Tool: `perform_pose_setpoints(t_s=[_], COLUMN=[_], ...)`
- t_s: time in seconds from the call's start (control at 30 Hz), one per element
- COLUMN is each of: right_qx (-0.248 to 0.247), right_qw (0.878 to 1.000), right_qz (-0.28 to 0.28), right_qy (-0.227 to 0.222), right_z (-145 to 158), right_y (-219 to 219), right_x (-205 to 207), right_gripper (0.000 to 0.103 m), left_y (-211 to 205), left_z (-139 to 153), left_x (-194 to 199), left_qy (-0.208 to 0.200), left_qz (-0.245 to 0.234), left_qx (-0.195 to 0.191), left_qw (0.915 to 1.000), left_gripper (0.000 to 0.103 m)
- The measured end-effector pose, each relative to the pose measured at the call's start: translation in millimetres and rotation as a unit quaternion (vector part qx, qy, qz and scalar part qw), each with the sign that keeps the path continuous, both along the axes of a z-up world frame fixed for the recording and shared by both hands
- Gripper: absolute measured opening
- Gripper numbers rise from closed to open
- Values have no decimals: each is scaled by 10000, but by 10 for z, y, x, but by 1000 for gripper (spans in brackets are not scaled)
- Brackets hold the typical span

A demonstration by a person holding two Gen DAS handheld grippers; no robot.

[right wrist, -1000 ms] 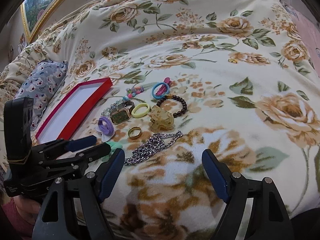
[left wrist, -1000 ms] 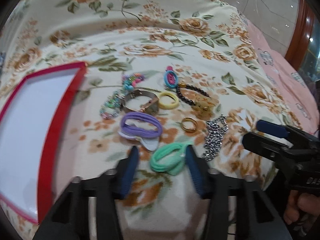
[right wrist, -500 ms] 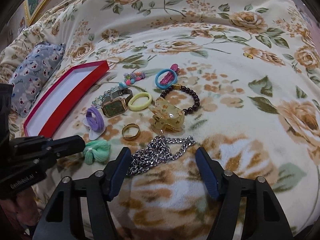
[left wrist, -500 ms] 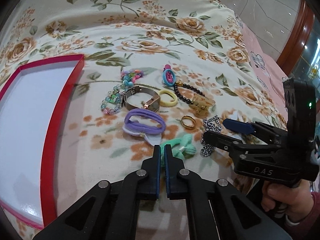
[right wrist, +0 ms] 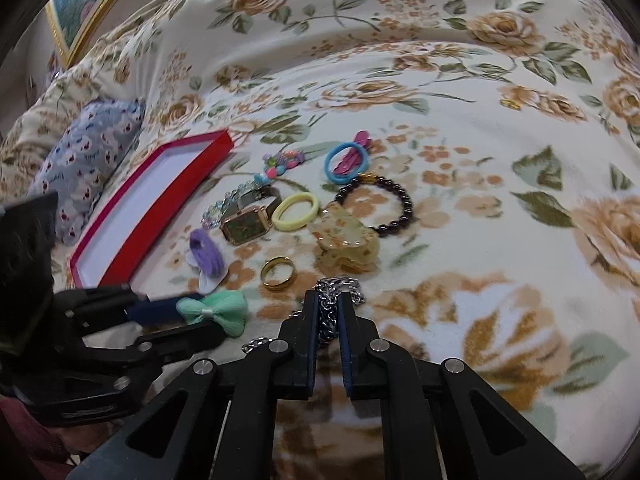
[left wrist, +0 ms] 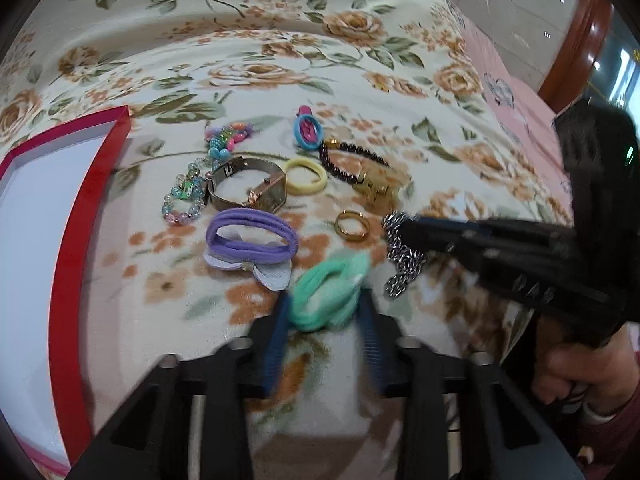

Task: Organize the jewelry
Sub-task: 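Carry both items into the red box and open both tools to release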

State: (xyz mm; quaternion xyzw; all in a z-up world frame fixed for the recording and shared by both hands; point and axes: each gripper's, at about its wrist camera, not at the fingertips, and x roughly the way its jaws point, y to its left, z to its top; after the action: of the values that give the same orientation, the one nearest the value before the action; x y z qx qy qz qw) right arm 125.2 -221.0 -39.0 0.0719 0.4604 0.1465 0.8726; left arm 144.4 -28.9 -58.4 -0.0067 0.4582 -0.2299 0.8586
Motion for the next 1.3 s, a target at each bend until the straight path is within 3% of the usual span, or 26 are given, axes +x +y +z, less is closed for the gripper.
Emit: perform_pose_setpoints(t_s=[0.17, 0.53, 1.0, 1.3], right_qx=[72, 170, 561, 897], right_qw=[9999, 9981, 9874, 9749], right_qz=[-89, 120, 1022, 1790], right_qy=[-111, -579, -1074, -968], right_z=[113, 533, 956, 918], right_y=[-61, 173, 1027, 1807], right_x=[-38, -55, 140, 305], right_gripper=[9, 9, 8, 8], left_y=[61, 410, 1291, 1635], left_z=[53, 447, 697, 680], left_x=[6, -295, -700, -734], left_qy=[-34, -533, -746, -541], left_qz=[118, 473, 1730, 2427], left_qx=[-122, -309, -248, -90], left_qw=[9998, 9970, 9818, 9685], left_gripper=[11, 10, 10, 10])
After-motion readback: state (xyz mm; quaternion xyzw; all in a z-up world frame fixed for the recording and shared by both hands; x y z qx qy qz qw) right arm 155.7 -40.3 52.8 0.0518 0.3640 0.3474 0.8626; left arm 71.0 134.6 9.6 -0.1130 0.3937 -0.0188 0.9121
